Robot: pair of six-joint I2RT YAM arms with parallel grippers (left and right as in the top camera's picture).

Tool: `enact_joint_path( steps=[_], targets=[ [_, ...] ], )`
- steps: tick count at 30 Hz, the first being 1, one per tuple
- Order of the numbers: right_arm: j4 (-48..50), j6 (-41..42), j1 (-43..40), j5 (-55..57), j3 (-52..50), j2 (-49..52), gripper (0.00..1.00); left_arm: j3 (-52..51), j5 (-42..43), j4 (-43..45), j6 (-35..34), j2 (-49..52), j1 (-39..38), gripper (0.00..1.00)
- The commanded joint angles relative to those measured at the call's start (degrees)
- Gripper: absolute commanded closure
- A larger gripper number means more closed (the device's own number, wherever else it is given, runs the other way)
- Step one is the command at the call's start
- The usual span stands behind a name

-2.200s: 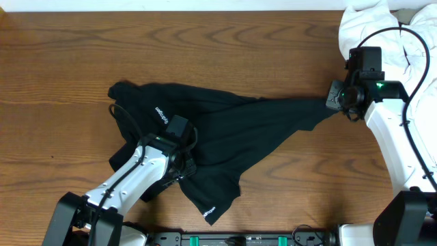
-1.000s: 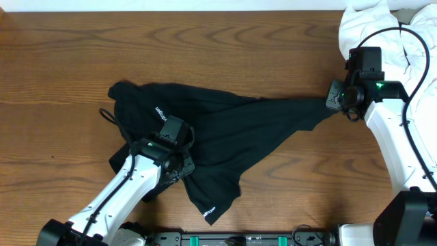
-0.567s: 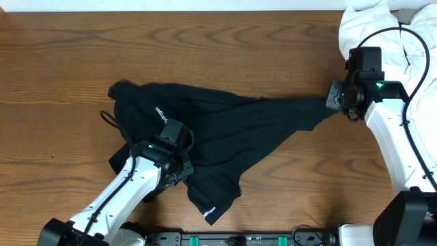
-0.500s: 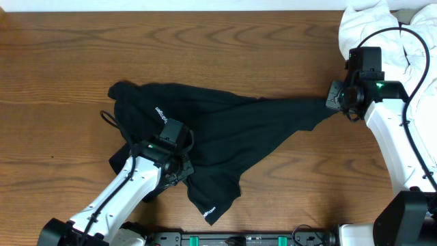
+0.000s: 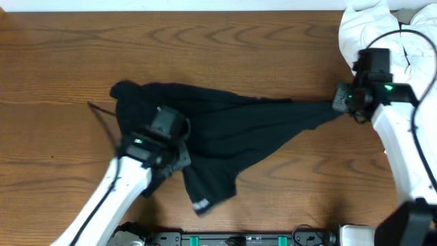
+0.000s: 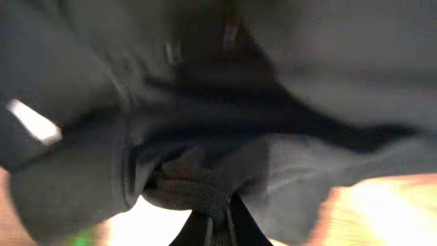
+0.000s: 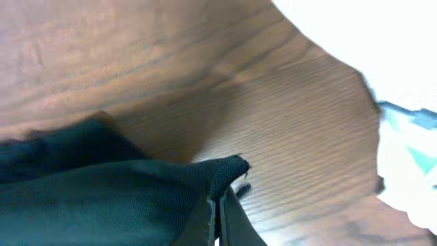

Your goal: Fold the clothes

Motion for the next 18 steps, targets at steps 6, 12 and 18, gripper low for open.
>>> enact_joint_path(
  steps=[6,12,18],
  targets=[
    [-3.4,-1.8,-5.0,1.0,2.5,-15.0,0.99,23.7,-3.2,-10.4,5.9,-10.4,6.8,0.94],
    [-6.8,-2.6,-5.0,1.0,2.6,-24.3,0.99,34.4,-3.4,-15.4,8.6,-15.9,7.4,0.94],
    [-11.4,-4.1,-5.0,1.1,7.0,-32.6,0.99,44.8,-8.1,-21.0,9.4,-20.0,7.4,0.94]
  ],
)
